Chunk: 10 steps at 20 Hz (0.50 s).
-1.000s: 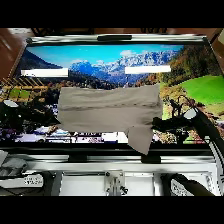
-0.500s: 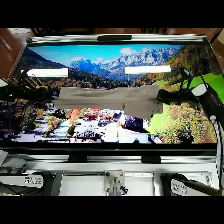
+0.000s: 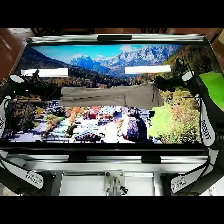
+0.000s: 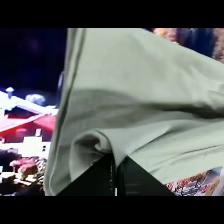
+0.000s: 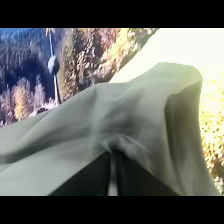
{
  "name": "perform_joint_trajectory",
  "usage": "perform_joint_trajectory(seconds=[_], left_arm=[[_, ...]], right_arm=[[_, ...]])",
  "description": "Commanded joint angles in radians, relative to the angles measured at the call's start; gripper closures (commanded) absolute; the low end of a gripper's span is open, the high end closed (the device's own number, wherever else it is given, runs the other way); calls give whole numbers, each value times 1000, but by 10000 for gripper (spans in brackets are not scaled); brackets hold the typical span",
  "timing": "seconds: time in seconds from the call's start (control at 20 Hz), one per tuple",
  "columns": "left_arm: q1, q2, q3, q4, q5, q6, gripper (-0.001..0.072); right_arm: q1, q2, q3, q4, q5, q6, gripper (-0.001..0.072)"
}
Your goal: Fold the shirts.
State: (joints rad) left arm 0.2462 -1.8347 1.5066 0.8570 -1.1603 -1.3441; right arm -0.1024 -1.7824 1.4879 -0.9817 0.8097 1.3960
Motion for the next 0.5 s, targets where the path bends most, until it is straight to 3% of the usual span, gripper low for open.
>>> perform_joint_trajectory(seconds=[0.0, 0.1, 0.15, 0.2, 0.45], left_arm=[[-3, -33, 13, -23, 4, -30, 587], [-1, -24, 17, -85, -5, -29, 168], [0, -22, 34, -98, -26, -30, 87], [0, -21, 57, -98, -59, -29, 87], [0, -6, 151, -97, -256, -11, 96]], right_arm=[[0, -43, 47, 21, 0, -14, 239], [-6, -24, 66, 1, 84, -84, 203], [-16, -6, 77, -54, 133, -89, 100], [-26, 10, 84, -109, 182, -86, 29], [-91, -34, 85, -119, 407, -61, 19]])
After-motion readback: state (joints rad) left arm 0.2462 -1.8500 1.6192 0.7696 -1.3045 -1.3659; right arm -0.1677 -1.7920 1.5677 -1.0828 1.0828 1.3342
